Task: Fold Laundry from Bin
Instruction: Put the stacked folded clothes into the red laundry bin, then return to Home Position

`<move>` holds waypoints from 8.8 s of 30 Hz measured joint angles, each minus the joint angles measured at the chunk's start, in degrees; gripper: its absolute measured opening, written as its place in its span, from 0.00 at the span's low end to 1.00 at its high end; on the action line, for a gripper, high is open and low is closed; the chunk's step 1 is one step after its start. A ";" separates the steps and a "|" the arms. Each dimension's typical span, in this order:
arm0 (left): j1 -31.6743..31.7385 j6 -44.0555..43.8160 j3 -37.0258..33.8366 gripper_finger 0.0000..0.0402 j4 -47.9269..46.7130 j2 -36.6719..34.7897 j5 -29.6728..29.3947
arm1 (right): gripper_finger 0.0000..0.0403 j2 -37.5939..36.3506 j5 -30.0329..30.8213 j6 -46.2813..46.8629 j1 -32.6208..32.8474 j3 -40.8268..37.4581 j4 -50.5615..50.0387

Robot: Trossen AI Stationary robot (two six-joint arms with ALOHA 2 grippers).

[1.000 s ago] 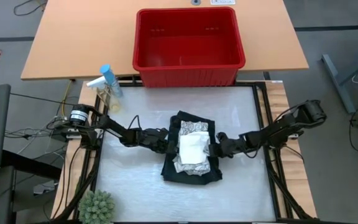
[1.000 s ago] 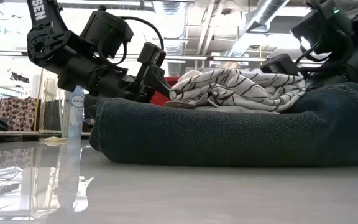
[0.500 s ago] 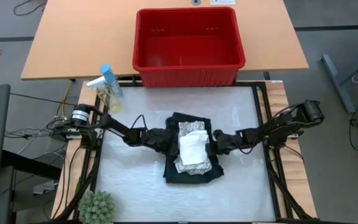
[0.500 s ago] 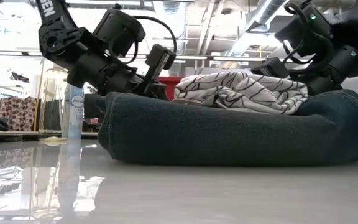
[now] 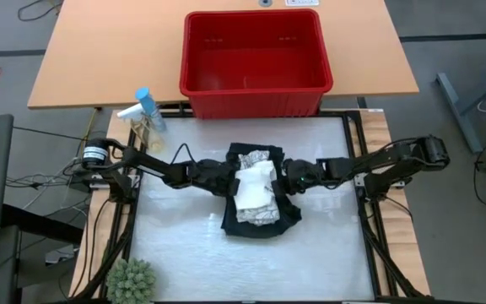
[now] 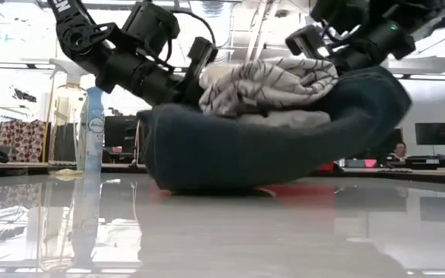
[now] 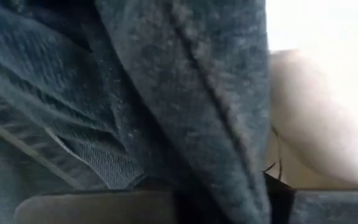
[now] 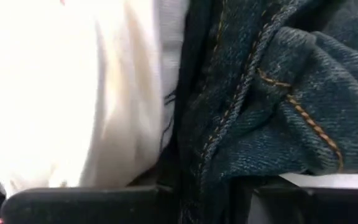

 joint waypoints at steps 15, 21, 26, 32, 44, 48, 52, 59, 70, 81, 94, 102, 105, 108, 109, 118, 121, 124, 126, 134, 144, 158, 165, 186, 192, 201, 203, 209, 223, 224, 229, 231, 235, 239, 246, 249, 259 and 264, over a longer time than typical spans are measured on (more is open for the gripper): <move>4.04 -5.18 0.09 0.06 -4.69 -14.94 1.47 | 0.23 0.17 -3.66 -11.18 -5.95 17.36 -15.81; 5.75 -6.06 3.23 0.06 -8.44 -19.80 0.68 | 0.23 0.28 -4.60 -15.47 -8.26 25.32 -21.95; 6.60 -1.51 10.81 0.06 -17.96 -21.50 0.17 | 0.23 0.34 -4.65 -18.11 -9.69 30.40 -24.50; 10.68 3.37 19.60 0.06 -26.67 -21.34 1.00 | 0.23 0.34 -5.64 -20.81 -13.71 36.20 -27.39; 25.85 4.81 24.09 0.06 -27.20 -21.25 5.21 | 0.23 6.63 -13.54 -25.78 -26.75 48.56 -27.41; 30.61 4.41 24.09 0.06 -26.62 -21.25 5.62 | 0.23 14.99 -17.62 -28.06 -29.44 58.04 -28.05; 35.27 4.25 24.09 0.06 -26.53 -21.26 6.23 | 0.23 23.97 -19.86 -30.37 -31.50 70.41 -31.41; 42.08 0.99 24.11 0.06 -18.28 -17.95 9.35 | 0.23 36.71 -20.30 -35.65 -34.54 92.97 -43.38; 44.90 5.35 49.49 0.06 -23.63 -0.24 16.48 | 0.23 37.63 -20.30 -37.18 -40.42 95.60 -39.41; 46.73 9.28 79.33 0.06 -31.46 21.17 17.65 | 0.23 39.83 -27.37 -38.69 -52.34 96.31 -34.00; 49.84 5.59 93.88 0.06 -37.08 41.92 19.85 | 0.23 52.44 -34.65 -37.53 -60.45 96.05 -33.08; 51.79 7.15 93.88 0.06 -44.00 46.27 18.59 | 0.23 60.13 -36.57 -35.25 -61.53 96.07 -31.71; 52.18 11.31 93.83 0.07 -49.50 47.14 15.69 | 0.23 62.12 -36.52 -35.22 -61.46 96.07 -31.60; 52.48 13.54 93.75 0.06 -53.18 47.45 12.51 | 0.23 63.39 -36.36 -35.15 -61.52 96.07 -31.82; 52.46 14.48 93.75 0.06 -54.63 47.43 10.55 | 0.23 63.78 -36.35 -34.98 -61.54 96.12 -31.73; 52.90 19.25 93.75 0.15 -60.37 47.39 4.95 | 0.24 64.22 -31.90 -34.28 -61.48 96.14 -32.31; 52.84 19.34 93.75 0.21 -60.30 47.39 4.69 | 0.39 64.21 -30.93 -33.02 -61.94 96.16 -33.04; 52.68 20.26 93.75 0.28 -60.34 47.39 4.30 | 0.54 64.08 -30.39 -32.86 -62.27 96.16 -33.95; 52.70 21.58 93.75 0.33 -60.32 47.39 4.51 | 0.61 64.08 -30.34 -32.88 -62.39 96.16 -33.92; 54.05 22.68 93.68 0.56 -56.49 47.39 14.55 | 0.63 62.71 -30.10 -32.62 -63.97 96.18 -33.75; 55.94 18.39 94.14 0.67 -54.77 47.26 23.94 | 0.63 58.14 -29.79 -32.90 -66.52 96.29 -33.02; 56.76 13.39 94.80 0.67 -51.18 44.16 22.62 | 0.63 53.74 -30.03 -33.10 -66.72 96.29 -30.70; 57.14 18.07 94.95 0.67 -50.64 39.74 18.39 | 0.63 53.72 -33.65 -33.10 -66.62 96.29 -30.02; 53.07 41.17 94.93 0.65 -51.10 11.45 28.60 | 0.63 24.31 -55.70 -54.35 -66.12 96.29 -31.73; 46.47 48.85 94.82 0.65 -51.46 1.26 29.22 | 0.63 13.54 -55.68 -60.56 -62.76 96.26 -34.33; 36.39 62.75 94.77 0.65 -67.58 -10.97 28.08 | 0.63 2.39 -55.55 -63.18 -60.23 96.27 -46.39; 33.88 67.25 94.75 0.65 -74.02 -13.57 24.40 | 0.63 1.03 -55.55 -67.69 -58.22 95.44 -53.85; 23.14 74.24 90.70 0.65 -86.09 -21.28 11.66 | 0.63 -1.43 -54.44 -70.46 -44.51 84.20 -58.01; 12.66 72.18 32.12 0.65 -50.15 -60.40 -3.64 | 0.63 -26.16 -40.42 -64.56 -34.56 49.93 -36.84; 12.68 71.40 28.70 0.65 -48.12 -62.38 -4.09 | 0.63 -28.29 -40.23 -63.73 -34.48 46.69 -33.99; 12.68 67.43 16.48 0.65 -42.21 -70.74 -8.08 | 0.63 -38.99 -37.86 -57.85 -35.04 30.75 -20.75; 12.68 65.34 12.98 0.65 -41.08 -73.36 -8.76 | 0.63 -43.14 -36.80 -55.76 -35.32 25.12 -17.58; 12.68 62.14 6.24 0.65 -41.17 -76.61 -10.11 | 0.63 -50.30 -36.90 -50.49 -35.42 15.35 -11.23; 12.68 60.76 0.68 0.65 -40.50 -79.42 -10.25 | 0.63 -56.72 -36.06 -47.56 -35.42 7.37 -7.80; 12.68 58.91 -9.70 0.65 -40.13 -83.33 -10.92 | 0.63 -67.67 -33.18 -43.47 -35.41 -3.59 -4.86; 12.68 57.61 -15.03 0.65 -35.75 -85.26 -10.88 | 0.63 -72.48 -33.17 -41.02 -35.26 -8.08 -1.55; 11.63 54.37 -27.98 0.65 -28.53 -89.65 -11.29 | 0.63 -76.65 -36.76 -38.44 -33.78 -18.36 5.17; 9.05 53.85 -32.14 0.65 -26.82 -89.72 -13.89 | 0.63 -77.38 -35.74 -39.50 -31.62 -24.17 7.68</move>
